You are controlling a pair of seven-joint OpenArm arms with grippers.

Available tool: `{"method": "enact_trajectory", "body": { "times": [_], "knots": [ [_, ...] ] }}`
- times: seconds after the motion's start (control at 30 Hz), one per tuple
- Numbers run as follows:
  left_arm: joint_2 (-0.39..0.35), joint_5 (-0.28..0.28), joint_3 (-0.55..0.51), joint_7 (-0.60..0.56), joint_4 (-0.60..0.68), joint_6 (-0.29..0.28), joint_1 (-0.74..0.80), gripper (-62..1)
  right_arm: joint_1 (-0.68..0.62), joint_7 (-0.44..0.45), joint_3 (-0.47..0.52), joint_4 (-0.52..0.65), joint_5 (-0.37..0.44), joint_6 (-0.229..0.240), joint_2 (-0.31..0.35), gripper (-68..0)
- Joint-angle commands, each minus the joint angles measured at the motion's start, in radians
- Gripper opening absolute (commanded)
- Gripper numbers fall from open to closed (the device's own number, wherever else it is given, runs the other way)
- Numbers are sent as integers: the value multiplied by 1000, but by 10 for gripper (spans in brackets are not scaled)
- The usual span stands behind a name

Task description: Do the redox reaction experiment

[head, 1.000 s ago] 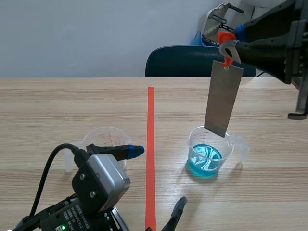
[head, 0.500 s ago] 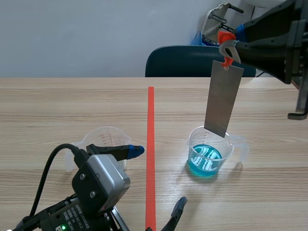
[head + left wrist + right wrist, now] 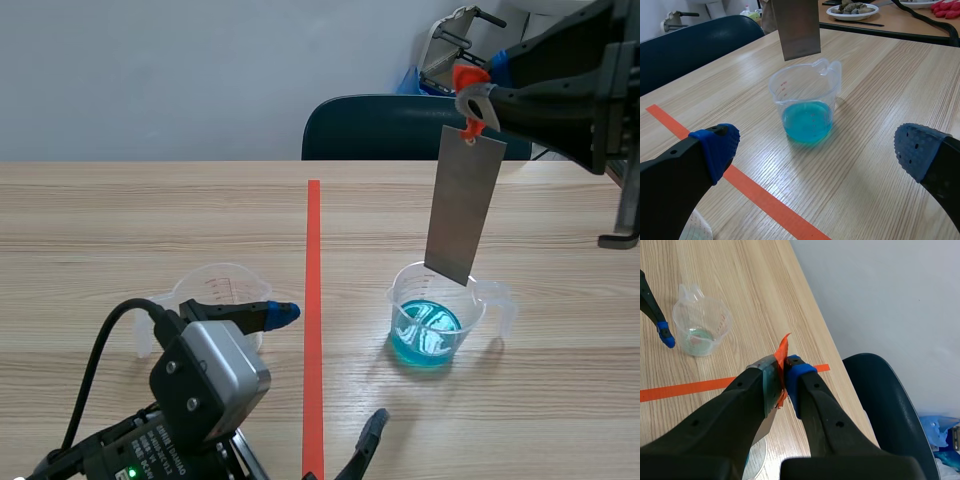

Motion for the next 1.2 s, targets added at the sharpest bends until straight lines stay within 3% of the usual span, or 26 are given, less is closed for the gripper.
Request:
{"method": "enact_trajectory", "body": {
  "times": [0.0,0.97,1.17],
  "knots": [
    [5,-5,-2,-17,11,-2,2,14,19,12,2,1,11,6,8,-667],
    [5,-5,-2,-16,11,-2,3,14,8,14,1,1,6,6,8,-667],
    [5,-5,-2,-16,11,-2,3,14,8,89,-13,-18,-57,6,8,-667]
  ]
}}
